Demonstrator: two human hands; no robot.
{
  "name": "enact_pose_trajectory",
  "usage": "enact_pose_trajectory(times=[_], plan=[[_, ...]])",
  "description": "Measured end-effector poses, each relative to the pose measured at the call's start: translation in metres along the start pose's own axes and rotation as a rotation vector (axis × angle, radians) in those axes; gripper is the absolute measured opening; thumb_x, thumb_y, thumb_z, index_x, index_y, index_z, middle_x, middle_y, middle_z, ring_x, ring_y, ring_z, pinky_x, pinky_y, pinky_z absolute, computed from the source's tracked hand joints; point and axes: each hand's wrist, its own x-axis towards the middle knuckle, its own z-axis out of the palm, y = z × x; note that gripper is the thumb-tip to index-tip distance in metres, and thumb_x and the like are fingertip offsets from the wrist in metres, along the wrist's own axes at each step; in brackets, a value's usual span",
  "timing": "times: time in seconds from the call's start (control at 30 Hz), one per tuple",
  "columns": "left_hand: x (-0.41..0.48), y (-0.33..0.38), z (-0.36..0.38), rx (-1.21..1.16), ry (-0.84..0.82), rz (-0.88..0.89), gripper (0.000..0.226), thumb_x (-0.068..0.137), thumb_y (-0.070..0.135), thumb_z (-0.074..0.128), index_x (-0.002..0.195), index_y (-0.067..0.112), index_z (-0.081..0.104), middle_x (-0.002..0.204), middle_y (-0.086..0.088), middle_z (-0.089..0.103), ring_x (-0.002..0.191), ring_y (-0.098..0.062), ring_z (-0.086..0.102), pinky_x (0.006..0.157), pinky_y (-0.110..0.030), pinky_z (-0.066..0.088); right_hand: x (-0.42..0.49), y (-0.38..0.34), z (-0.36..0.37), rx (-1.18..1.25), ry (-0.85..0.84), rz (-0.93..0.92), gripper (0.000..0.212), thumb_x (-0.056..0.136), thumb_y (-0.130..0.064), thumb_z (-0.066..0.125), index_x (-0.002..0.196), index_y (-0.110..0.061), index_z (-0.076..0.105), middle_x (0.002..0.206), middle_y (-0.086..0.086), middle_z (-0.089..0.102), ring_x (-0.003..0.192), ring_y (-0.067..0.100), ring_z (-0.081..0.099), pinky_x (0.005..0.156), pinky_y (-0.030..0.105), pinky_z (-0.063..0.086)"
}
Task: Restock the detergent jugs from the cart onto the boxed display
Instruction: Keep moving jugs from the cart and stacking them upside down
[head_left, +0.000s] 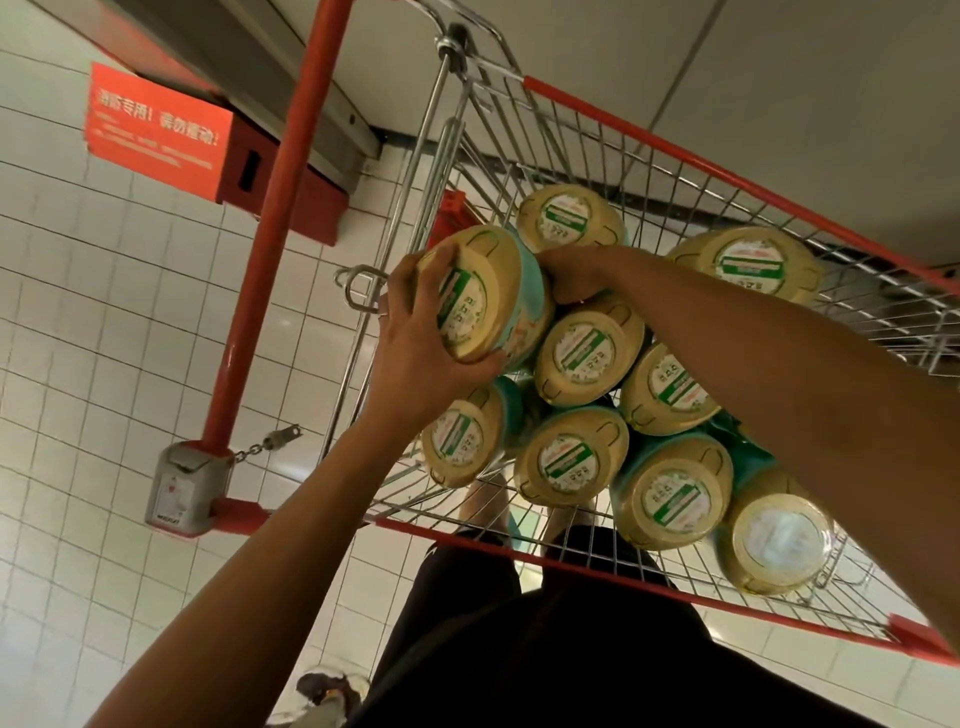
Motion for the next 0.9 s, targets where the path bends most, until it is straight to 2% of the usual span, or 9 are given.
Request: enact_pose_trajectory(times=[0.07,0.13,0.23,0.33,0.47,0.6,0.7,0.8,0.9], plan=[[0.001,0.001,-0.003,0.0,-0.012,0.013,0.113,0.066,0.056,0.08,0.161,0.032,0.025,0.157,-0.003,0.026,0.142,-0.021,0.034,0.107,-0.04,0.048,-0.001,0.005,0.0,0.017,-0.012,-0.006,0.06,0.094,-0.017,0.067,0.151,-0.022,0.048,0.141,0.014,0.062,0.127,0.036,0.06,0.11,0.058,0.047],[0.004,0.006,-0.01,0.018,-0.028,0.052,0.114,0.066,0.055,0.081,0.162,0.034,0.024,0.158,-0.003,0.026,0.143,-0.023,0.036,0.106,-0.033,0.043,-0.006,0.011,-0.004,0.074,-0.003,0.006,0.07,0.09,-0.021,0.071,0.154,-0.026,0.046,0.147,0.01,0.059,0.133,0.034,0.056,0.113,0.059,0.044],[0.007,0.017,-0.024,0.045,-0.054,0.139,0.113,0.068,0.054,0.082,0.162,0.03,0.025,0.16,-0.006,0.025,0.145,-0.027,0.036,0.108,-0.05,0.05,-0.018,0.018,-0.014,0.195,0.013,0.017,0.085,0.081,-0.021,0.082,0.156,-0.031,0.044,0.151,0.003,0.057,0.138,0.029,0.051,0.117,0.054,0.039],[0.01,0.022,-0.048,-0.006,-0.047,0.16,0.114,0.069,0.057,0.081,0.164,0.027,0.024,0.161,-0.008,0.023,0.147,-0.025,0.034,0.108,-0.054,0.051,-0.034,0.019,-0.025,0.238,0.003,0.022,0.081,0.08,-0.023,0.087,0.152,-0.028,0.051,0.148,0.003,0.06,0.137,0.03,0.054,0.119,0.054,0.039],[0.016,0.032,-0.092,-0.051,-0.008,0.245,0.114,0.071,0.051,0.084,0.164,0.025,0.025,0.159,-0.007,0.027,0.146,-0.008,0.035,0.112,-0.036,0.051,-0.074,0.005,-0.046,0.304,0.113,-0.05,0.068,0.08,-0.023,0.088,0.142,-0.029,0.06,0.142,0.0,0.063,0.129,0.025,0.057,0.113,0.046,0.044],[0.02,0.056,-0.128,-0.006,-0.048,0.372,0.116,0.068,0.059,0.085,0.165,0.029,0.028,0.158,-0.001,0.029,0.15,-0.012,0.033,0.12,-0.033,0.041,-0.13,-0.003,-0.052,0.373,0.156,-0.123,0.052,0.081,-0.017,0.088,0.128,-0.029,0.068,0.129,-0.005,0.07,0.12,0.02,0.064,0.107,0.04,0.049],[0.028,0.076,-0.142,-0.012,-0.161,0.483,0.117,0.069,0.063,0.084,0.164,0.022,0.03,0.158,-0.005,0.031,0.151,-0.02,0.034,0.121,-0.04,0.041,-0.164,0.002,-0.042,0.368,0.138,-0.109,0.047,0.082,-0.016,0.087,0.126,-0.021,0.07,0.123,-0.002,0.074,0.117,0.023,0.069,0.106,0.044,0.054],[0.034,0.095,-0.133,-0.058,-0.221,0.584,0.113,0.067,0.053,0.088,0.159,0.016,0.035,0.153,-0.011,0.035,0.145,-0.007,0.036,0.118,-0.024,0.04,-0.189,0.016,-0.019,0.443,0.155,-0.05,0.052,0.083,-0.014,0.086,0.131,-0.019,0.066,0.129,-0.001,0.072,0.121,0.024,0.067,0.108,0.043,0.053],[0.031,0.109,-0.11,-0.087,-0.288,0.641,0.11,0.064,0.05,0.091,0.153,0.015,0.037,0.148,-0.011,0.036,0.142,-0.018,0.04,0.117,-0.038,0.043,-0.204,0.033,0.01,0.535,0.2,0.002,0.06,0.082,-0.011,0.087,0.137,-0.018,0.063,0.134,-0.001,0.069,0.125,0.023,0.063,0.106,0.03,0.051]])
